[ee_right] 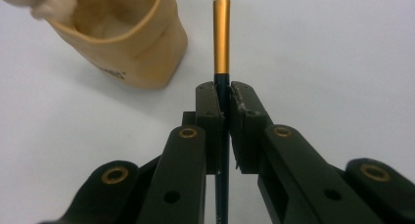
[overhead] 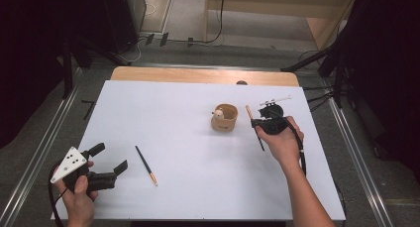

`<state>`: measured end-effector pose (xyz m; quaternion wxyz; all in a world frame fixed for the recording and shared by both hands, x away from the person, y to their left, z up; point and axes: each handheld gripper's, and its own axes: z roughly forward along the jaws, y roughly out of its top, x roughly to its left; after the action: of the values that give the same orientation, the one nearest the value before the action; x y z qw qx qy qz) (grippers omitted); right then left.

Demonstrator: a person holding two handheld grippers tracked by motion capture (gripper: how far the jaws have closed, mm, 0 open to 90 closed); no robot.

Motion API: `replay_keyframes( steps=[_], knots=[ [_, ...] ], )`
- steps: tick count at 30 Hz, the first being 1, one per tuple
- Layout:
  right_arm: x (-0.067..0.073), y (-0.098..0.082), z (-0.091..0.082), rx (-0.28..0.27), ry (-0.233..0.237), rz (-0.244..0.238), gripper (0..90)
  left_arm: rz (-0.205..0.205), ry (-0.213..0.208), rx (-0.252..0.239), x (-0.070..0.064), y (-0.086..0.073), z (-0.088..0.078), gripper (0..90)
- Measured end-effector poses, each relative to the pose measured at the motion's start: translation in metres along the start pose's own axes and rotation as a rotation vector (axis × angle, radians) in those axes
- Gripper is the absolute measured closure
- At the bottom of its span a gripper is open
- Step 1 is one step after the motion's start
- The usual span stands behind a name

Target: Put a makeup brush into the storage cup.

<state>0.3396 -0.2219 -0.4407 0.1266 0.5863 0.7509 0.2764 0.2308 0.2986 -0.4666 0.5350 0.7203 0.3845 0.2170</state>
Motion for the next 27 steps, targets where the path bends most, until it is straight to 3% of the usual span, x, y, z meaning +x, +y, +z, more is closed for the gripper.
replay_keyframes(
  steps=[8, 10, 13, 18, 23, 27],
  knots=[
    [0.002, 0.0, -0.013, -0.111, 0.024, 0.011, 84.7, 0.0, -0.002, 0.001, 0.0, 0.0, 0.0, 0.3],
    [0.004, -0.001, -0.017, -0.164, 0.031, 0.021, 84.7, 0.001, -0.002, 0.002, 0.0, 0.0, 0.0, 0.3],
    [0.005, -0.001, -0.019, -0.192, 0.041, 0.023, 84.7, 0.001, -0.002, 0.0, 0.0, 0.0, 0.0, 0.3],
    [0.007, -0.002, -0.024, -0.248, 0.033, 0.017, 84.7, 0.0, -0.001, 0.003, 0.0, 0.0, 0.0, 0.3],
    [0.01, -0.006, -0.03, -0.359, 0.034, 0.021, 84.7, -0.003, -0.002, 0.001, 0.0, -0.001, 0.0, 0.3],
    [0.012, -0.008, -0.032, -0.404, 0.024, 0.012, 84.8, 0.0, -0.003, 0.002, 0.0, -0.001, 0.001, 0.3]
  ],
)
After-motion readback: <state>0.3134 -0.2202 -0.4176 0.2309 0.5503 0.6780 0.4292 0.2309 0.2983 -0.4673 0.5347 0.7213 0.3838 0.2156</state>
